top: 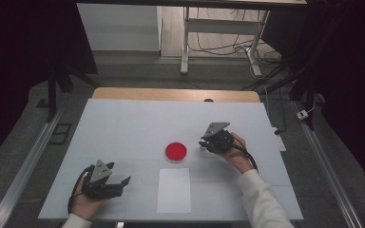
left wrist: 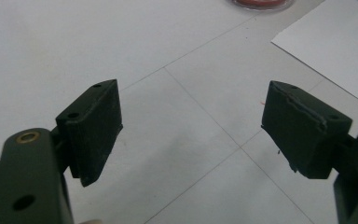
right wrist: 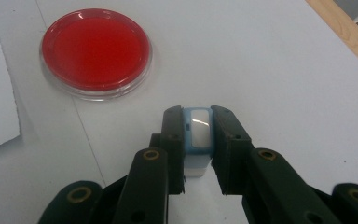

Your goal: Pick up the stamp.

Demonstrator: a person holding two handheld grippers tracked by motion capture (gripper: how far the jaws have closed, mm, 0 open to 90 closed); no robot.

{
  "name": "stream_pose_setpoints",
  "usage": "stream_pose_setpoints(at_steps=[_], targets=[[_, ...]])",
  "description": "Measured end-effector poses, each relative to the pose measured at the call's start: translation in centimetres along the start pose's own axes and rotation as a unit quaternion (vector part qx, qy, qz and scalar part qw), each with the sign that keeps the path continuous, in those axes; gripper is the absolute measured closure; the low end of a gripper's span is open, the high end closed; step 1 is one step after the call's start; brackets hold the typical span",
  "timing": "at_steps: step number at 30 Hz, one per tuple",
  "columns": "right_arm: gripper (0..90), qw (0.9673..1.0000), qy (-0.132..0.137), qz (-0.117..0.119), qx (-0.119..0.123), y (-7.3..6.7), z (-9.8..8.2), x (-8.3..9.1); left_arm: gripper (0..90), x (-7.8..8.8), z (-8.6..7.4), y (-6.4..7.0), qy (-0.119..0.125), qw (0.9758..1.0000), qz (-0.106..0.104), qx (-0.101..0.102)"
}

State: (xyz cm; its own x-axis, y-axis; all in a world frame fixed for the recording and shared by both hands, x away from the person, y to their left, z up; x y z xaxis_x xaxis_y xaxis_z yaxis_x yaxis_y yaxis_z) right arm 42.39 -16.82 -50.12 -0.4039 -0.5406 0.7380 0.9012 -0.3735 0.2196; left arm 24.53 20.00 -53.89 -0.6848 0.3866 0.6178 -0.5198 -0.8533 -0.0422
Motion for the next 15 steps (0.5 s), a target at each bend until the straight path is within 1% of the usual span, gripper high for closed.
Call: stream_pose_setpoints(at_steps=[3,5,8,10,15], targets=[[74.6,1.0,0.001,-0.006,0.0,0.0,0.0,0.0,19.8,0.0,0.0,0.0,0.0,1.0,0.001,0.001],[74.6,0.9999,0.01,-0.007,-0.005,-0.1,0.2,0.2,19.8,0.0,0.0,-0.1,0.0,1.0,0.001,0.001],[74.7,0.9998,0.017,-0.008,-0.005,-0.2,0.4,0.4,19.7,0.0,0.0,0.0,0.0,1.0,0.002,0.001],[74.7,0.9996,0.026,-0.011,-0.005,-0.3,0.7,0.6,19.8,0.0,0.0,0.0,0.0,1.0,0.002,0.001],[74.7,0.9995,0.029,-0.012,-0.01,-0.7,1.1,0.9,19.8,0.0,0.0,-0.1,0.001,1.0,0.0,0.002]])
Point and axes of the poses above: each handheld gripper's, and its own axes: x roughly backward along the jaws, z roughly out of its top, y roughly to its right, the point moved 2 cm from there along -x, roughly forward along the jaws, and after that the axes turned 2 degrees about z, right-handed, at the moved point
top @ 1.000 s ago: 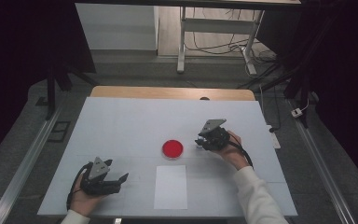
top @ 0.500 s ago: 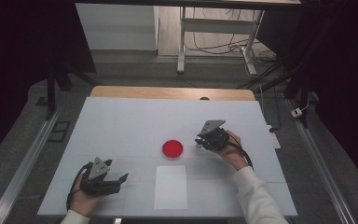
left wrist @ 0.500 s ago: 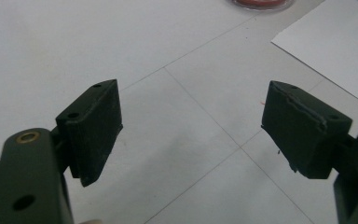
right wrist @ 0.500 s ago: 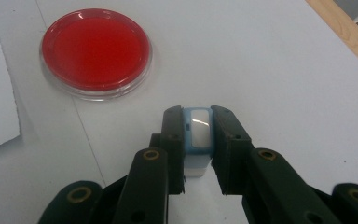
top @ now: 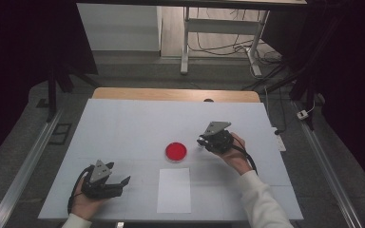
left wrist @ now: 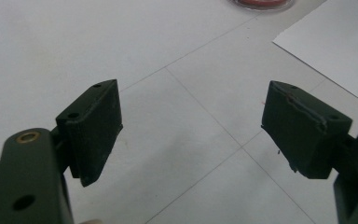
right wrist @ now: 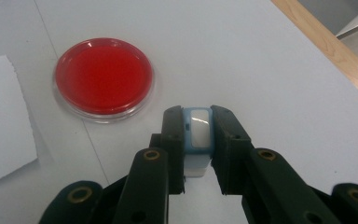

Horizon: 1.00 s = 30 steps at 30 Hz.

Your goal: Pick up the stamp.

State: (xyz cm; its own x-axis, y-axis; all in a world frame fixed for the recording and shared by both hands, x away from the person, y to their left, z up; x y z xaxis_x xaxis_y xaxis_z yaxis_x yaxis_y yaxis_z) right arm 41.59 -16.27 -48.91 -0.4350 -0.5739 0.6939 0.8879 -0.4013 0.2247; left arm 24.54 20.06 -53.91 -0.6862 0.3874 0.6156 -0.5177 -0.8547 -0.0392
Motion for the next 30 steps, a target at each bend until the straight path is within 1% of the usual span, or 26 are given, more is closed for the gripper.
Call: stream_pose_setpoints(at_steps=[2,7,10,11,12,13,14,17,20,21,24,25,30], targets=[[74.7,1.0,0.0,-0.001,0.0,0.0,0.1,0.1,19.7,0.0,0.0,0.0,-0.001,1.0,0.001,-0.001],[74.7,0.9999,0.01,0.003,-0.009,-0.2,0.3,0.3,19.7,0.0,0.0,0.0,-0.001,1.0,0.002,-0.001],[74.8,0.9995,0.019,0.003,-0.024,-0.3,0.5,0.7,19.7,0.0,0.0,0.0,-0.001,1.0,0.001,0.0],[74.8,0.9995,0.019,0.003,-0.024,-0.3,0.5,0.7,19.7,0.0,0.0,0.0,-0.002,1.0,0.001,0.0],[74.7,0.9992,0.028,0.003,-0.03,-0.4,0.6,0.9,19.7,-0.1,0.0,0.0,-0.001,1.0,0.001,0.0],[74.7,0.9992,0.028,0.003,-0.03,-0.4,0.6,0.9,19.7,-0.1,0.0,0.0,-0.001,1.0,0.001,0.0],[74.7,0.9986,0.037,0.004,-0.038,-0.5,0.8,1.1,19.7,0.0,0.0,0.0,-0.001,1.0,0.001,0.0],[74.7,0.9978,0.047,0.004,-0.047,-0.7,1.0,1.6,19.7,0.0,0.0,0.0,-0.001,1.0,0.002,0.0],[74.7,0.9973,0.052,0.003,-0.051,-0.8,1.1,2.0,19.7,0.0,0.0,0.0,0.0,1.0,0.003,-0.001],[74.7,0.9963,0.061,0.005,-0.061,-1.0,1.2,2.3,19.8,0.0,0.0,0.0,0.0,1.0,0.003,-0.001],[74.7,0.9959,0.066,0.005,-0.062,-1.0,1.2,2.7,19.7,0.0,0.0,0.0,0.001,1.0,0.002,0.0],[74.7,0.9949,0.076,0.007,-0.067,-1.2,1.3,2.9,19.7,0.0,0.0,0.0,0.001,1.0,0.002,0.0],[74.7,0.9942,0.081,0.009,-0.07,-1.7,1.3,3.3,19.7,0.0,0.0,0.0,0.002,1.0,0.002,0.0]])
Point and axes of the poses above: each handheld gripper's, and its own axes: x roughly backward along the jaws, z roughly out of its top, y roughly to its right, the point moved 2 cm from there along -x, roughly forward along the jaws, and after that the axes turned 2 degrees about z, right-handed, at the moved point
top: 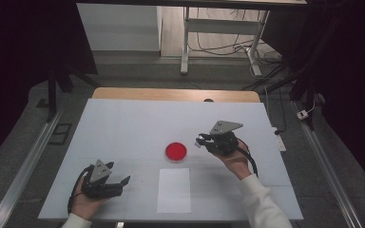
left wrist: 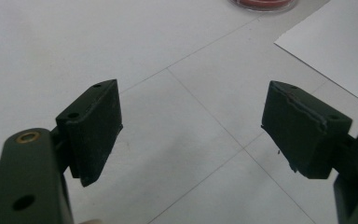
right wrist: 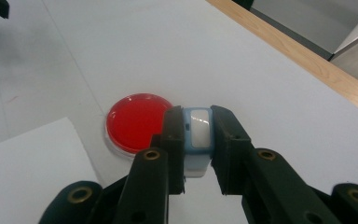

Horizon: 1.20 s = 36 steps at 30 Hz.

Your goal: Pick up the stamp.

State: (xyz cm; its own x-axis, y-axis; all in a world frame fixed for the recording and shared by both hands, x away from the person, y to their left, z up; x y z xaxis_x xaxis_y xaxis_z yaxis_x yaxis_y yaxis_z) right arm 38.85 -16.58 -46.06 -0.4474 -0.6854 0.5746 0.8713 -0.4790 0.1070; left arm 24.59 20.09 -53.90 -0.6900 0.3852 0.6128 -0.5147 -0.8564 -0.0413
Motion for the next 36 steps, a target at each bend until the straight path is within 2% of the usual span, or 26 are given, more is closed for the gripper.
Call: stream_pose_setpoints(at_steps=[3,17,27,36], targets=[[74.7,0.9999,0.01,0.005,-0.003,-0.5,0.0,0.4,19.7,0.0,0.0,0.0,0.0,1.0,0.0,0.0],[74.7,0.9997,0.022,0.011,-0.004,-1.9,0.0,0.9,19.7,0.0,0.0,0.0,0.002,1.0,0.0,0.002],[74.8,0.9989,0.035,0.03,-0.01,-3.0,-0.3,1.4,19.7,0.0,0.0,0.0,0.005,0.9999,-0.006,0.009],[74.8,0.9982,0.043,0.041,-0.001,-4.2,-0.4,1.8,19.7,0.0,0.0,0.0,0.005,0.9999,-0.003,0.008]])
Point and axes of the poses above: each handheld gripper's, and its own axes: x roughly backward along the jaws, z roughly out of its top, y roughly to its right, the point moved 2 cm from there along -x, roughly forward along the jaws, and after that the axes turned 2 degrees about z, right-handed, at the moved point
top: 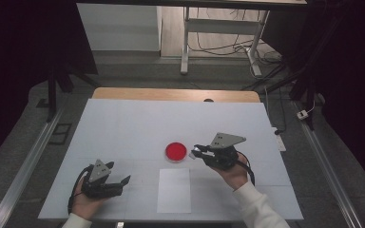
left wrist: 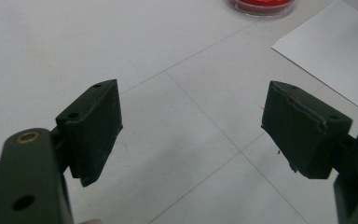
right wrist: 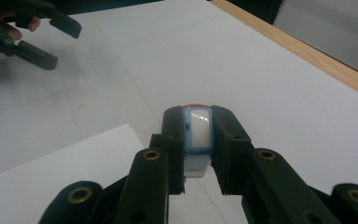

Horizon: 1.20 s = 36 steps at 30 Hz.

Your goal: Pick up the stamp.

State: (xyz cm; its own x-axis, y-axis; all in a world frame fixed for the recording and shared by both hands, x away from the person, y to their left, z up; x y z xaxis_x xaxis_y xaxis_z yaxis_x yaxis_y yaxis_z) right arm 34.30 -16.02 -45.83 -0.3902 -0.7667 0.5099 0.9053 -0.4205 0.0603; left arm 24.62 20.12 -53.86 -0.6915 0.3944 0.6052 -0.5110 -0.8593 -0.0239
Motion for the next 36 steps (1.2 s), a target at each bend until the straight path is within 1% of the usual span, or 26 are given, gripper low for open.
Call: stream_pose_setpoints(at_steps=[3,7,8,13,18,22,26,30,36], targets=[[74.8,1.0,-0.002,0.004,0.006,-0.5,0.0,0.1,19.7,0.0,0.0,0.0,0.0,1.0,0.0,-0.001],[74.8,0.9999,0.003,0.012,0.005,-1.3,0.1,0.4,19.7,-0.1,0.0,0.1,0.0,1.0,0.002,-0.002],[74.8,0.9999,0.003,0.012,0.005,-1.3,0.1,0.4,19.7,-0.1,0.0,0.1,0.001,1.0,0.003,-0.002],[74.8,0.9997,0.009,0.022,0.005,-2.2,0.2,0.6,19.7,-0.1,0.0,0.1,0.002,1.0,0.003,-0.004],[74.7,0.9995,0.005,0.032,0.007,-3.3,-0.1,0.6,19.7,-0.2,0.1,0.0,0.004,1.0,0.005,-0.004],[74.7,0.9992,0.003,0.039,0.008,-4.0,-0.2,0.5,19.8,-0.4,0.2,0.0,0.006,1.0,0.003,-0.004],[74.7,0.9988,0.007,0.049,0.0,-4.4,-0.4,0.3,19.8,-0.4,0.2,-0.1,0.005,1.0,0.003,-0.004],[74.7,0.9985,0.005,0.055,-0.002,-4.8,-0.6,0.2,19.8,-0.4,0.2,0.0,0.008,1.0,0.003,-0.004],[74.7,0.9985,0.002,0.054,0.001,-4.9,-0.7,0.2,19.8,-0.3,0.3,0.2,0.008,0.9999,0.004,-0.007]])
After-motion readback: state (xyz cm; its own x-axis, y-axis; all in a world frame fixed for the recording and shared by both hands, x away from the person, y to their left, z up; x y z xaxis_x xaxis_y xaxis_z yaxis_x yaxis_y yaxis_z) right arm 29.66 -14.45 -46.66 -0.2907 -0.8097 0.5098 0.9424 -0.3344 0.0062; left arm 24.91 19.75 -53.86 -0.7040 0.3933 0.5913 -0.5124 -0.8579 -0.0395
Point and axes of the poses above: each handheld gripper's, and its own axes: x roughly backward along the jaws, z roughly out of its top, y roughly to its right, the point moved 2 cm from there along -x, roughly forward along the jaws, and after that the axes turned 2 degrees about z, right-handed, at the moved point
